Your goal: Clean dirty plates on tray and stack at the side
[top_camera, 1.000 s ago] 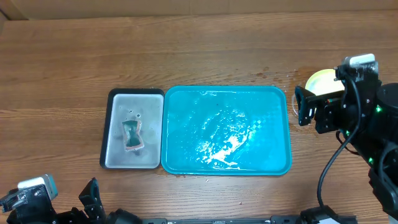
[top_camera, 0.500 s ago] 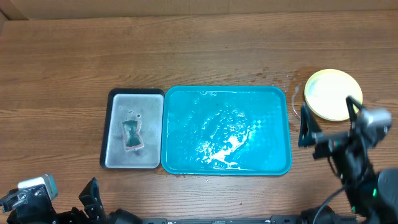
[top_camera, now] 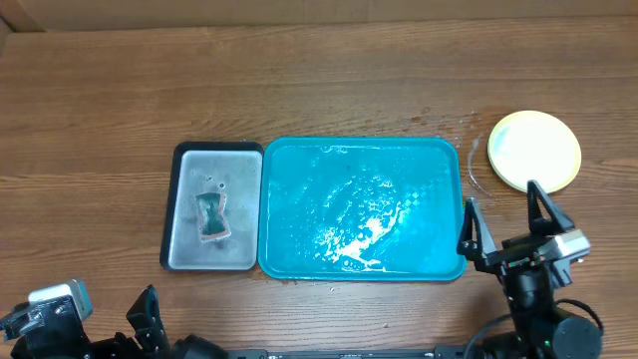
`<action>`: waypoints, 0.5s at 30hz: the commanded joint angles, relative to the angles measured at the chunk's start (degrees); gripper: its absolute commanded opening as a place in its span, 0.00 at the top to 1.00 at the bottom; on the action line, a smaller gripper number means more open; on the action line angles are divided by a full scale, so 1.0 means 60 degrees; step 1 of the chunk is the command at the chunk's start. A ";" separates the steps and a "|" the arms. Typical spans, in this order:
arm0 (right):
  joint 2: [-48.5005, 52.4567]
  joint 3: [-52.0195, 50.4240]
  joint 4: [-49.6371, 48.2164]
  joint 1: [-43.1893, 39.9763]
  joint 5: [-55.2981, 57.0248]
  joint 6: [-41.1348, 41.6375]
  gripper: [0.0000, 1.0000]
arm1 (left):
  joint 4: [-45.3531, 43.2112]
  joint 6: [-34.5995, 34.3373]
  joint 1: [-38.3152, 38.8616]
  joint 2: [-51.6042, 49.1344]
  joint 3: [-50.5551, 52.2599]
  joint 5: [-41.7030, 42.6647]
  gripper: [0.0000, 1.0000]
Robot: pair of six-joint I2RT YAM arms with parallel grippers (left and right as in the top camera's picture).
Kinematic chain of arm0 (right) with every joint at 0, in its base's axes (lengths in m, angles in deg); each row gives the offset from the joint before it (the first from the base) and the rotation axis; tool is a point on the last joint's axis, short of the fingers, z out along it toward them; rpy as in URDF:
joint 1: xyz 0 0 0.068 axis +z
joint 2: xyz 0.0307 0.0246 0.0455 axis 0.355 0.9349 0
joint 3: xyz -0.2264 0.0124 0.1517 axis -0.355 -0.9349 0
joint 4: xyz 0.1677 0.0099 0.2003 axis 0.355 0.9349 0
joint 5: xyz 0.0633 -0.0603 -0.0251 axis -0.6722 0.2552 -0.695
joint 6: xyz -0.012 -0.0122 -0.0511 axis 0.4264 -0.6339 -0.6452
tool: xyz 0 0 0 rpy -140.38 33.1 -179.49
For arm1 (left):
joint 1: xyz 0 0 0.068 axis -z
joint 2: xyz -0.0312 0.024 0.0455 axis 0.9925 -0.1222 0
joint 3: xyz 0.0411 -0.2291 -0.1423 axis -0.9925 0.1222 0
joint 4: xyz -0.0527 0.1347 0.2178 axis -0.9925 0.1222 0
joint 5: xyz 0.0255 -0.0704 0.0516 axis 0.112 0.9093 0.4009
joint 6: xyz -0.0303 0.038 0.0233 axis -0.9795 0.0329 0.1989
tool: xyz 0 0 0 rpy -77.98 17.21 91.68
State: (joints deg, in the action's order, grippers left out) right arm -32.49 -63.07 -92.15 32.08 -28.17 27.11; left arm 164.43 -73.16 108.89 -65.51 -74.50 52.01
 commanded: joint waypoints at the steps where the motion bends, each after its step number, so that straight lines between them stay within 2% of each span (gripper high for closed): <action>1: -0.0361 -0.0776 -0.0663 -0.0022 -0.0120 0.0295 0.00 | 0.0011 -0.0153 0.0062 0.0080 -0.0051 0.0044 0.00; 7: -0.0408 -0.1650 -0.1446 -0.0233 -0.0270 0.0295 0.00 | 0.0011 -0.0153 0.0062 0.0080 -0.0051 0.0047 0.01; 15: -0.0408 -0.1730 -0.1158 -0.2204 -0.2087 0.0295 0.00 | 0.0011 -0.0153 0.0062 0.0080 -0.0051 0.0047 0.00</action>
State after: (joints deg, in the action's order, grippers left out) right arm -34.24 -72.84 -98.88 22.92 -34.74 28.62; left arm 164.43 -73.16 108.89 -65.51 -74.50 52.01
